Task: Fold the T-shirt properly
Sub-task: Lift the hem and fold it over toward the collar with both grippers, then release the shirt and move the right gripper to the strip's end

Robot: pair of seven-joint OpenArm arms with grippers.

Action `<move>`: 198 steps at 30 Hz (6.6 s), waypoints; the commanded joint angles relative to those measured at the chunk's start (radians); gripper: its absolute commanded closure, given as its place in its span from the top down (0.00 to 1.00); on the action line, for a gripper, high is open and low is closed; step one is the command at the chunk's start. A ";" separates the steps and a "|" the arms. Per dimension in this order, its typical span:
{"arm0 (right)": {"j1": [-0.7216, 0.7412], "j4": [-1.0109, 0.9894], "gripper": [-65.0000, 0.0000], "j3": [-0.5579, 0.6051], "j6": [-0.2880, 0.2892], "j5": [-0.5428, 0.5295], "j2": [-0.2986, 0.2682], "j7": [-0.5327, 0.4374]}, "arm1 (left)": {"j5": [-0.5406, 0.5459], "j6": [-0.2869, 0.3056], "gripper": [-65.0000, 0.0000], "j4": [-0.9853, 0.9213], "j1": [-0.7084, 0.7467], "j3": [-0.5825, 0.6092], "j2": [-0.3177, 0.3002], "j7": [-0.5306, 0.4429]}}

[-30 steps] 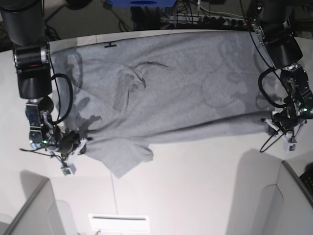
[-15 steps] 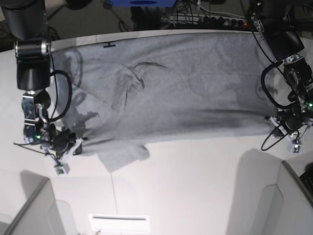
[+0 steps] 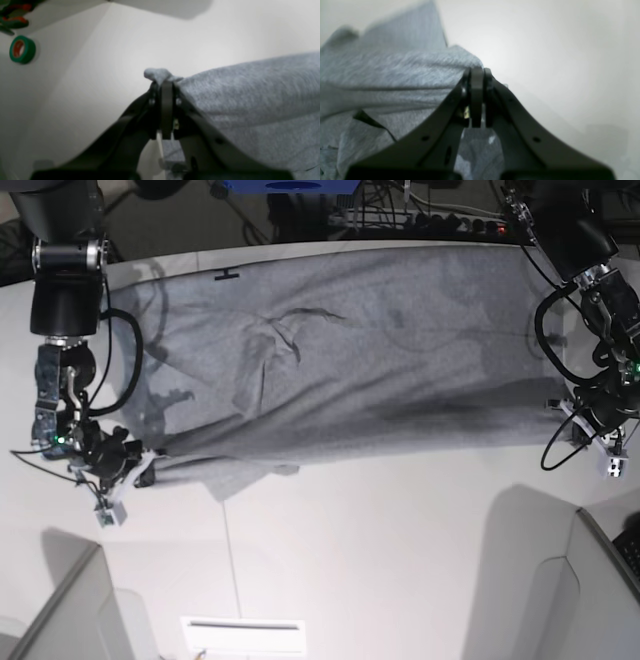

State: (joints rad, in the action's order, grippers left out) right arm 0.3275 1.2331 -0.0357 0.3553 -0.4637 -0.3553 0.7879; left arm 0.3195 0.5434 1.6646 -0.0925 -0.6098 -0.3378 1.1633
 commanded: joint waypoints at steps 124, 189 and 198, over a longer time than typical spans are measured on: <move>-0.298 0.169 0.00 -0.183 0.000 0.029 0.083 0.098 | -0.113 -0.009 0.00 0.136 0.400 -0.026 0.078 0.042; -0.285 0.276 0.00 -0.358 0.060 -0.114 0.134 0.425 | -0.314 0.155 0.00 0.173 0.216 -0.221 0.093 0.091; -0.353 0.419 0.00 -0.364 0.057 -0.224 0.127 0.486 | -0.323 0.155 0.00 0.171 0.211 -0.221 0.093 0.091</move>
State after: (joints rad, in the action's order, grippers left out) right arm -0.0341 1.6356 -0.3927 0.4114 -0.6815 -0.2123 1.2766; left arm 0.0032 0.6930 1.8229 0.1276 -0.8276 -0.2268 1.2613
